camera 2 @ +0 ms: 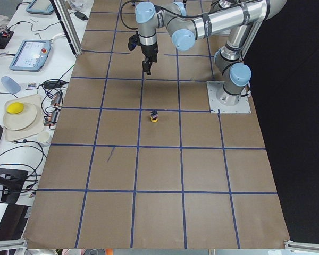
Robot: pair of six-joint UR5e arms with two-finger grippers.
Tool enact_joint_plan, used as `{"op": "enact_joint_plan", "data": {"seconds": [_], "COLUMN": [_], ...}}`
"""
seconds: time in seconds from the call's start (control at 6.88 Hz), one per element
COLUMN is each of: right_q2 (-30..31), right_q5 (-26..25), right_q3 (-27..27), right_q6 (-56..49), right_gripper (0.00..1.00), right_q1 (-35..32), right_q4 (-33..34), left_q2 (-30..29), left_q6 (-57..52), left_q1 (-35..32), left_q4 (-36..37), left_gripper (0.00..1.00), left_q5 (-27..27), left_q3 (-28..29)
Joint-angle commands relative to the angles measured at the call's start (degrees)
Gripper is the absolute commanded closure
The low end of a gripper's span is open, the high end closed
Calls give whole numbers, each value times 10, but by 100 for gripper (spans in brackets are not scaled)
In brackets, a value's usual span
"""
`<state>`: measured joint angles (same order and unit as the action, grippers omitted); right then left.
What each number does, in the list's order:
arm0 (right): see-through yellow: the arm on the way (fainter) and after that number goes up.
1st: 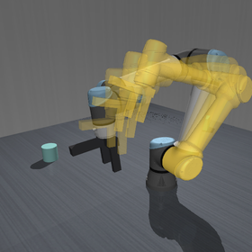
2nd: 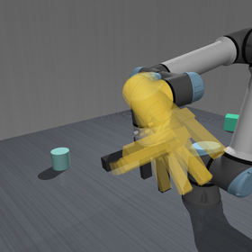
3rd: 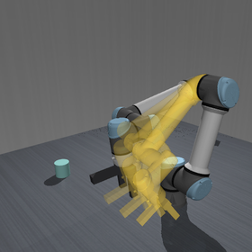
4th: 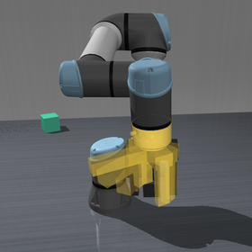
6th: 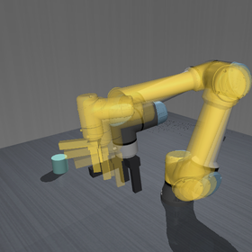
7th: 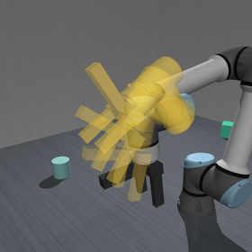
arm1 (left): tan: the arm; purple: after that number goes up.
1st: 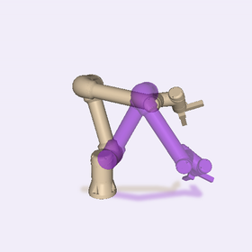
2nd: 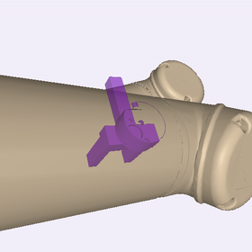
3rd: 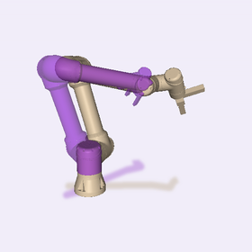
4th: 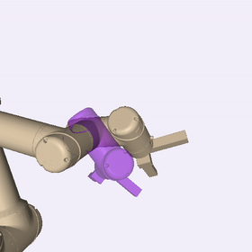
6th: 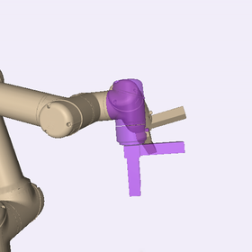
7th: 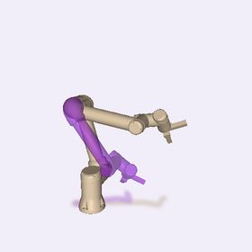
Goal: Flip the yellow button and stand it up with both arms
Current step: 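Move the left gripper down over the yellow-capped button lying on its side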
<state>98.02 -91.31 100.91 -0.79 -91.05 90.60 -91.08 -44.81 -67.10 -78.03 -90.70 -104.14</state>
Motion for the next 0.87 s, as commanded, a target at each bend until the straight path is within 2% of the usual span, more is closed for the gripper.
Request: {"op": "enact_joint_plan", "data": {"seconds": [0.0, 0.29, 0.58, 0.73], "right_q2": [2, 8, 9, 9], "right_q5": [-1, -14, -21, -21], "right_q3": [0, 3, 6, 7], "right_q6": [0, 0, 0, 1], "right_gripper": [0, 0, 0, 0], "right_q1": [0, 0, 0, 0], "right_q4": [-2, -3, -2, -1], "left_q2": [-1, -13, -83, -110], "left_q6": [-103, -215, -355, -393], "left_q1": [41, 105, 111, 111], "left_q4": [93, 134, 218, 233], "left_gripper": [0, 0, 0, 1], "left_q5": [0, 9, 3, 7], "left_q3": [-69, -101, -104, -100]}}
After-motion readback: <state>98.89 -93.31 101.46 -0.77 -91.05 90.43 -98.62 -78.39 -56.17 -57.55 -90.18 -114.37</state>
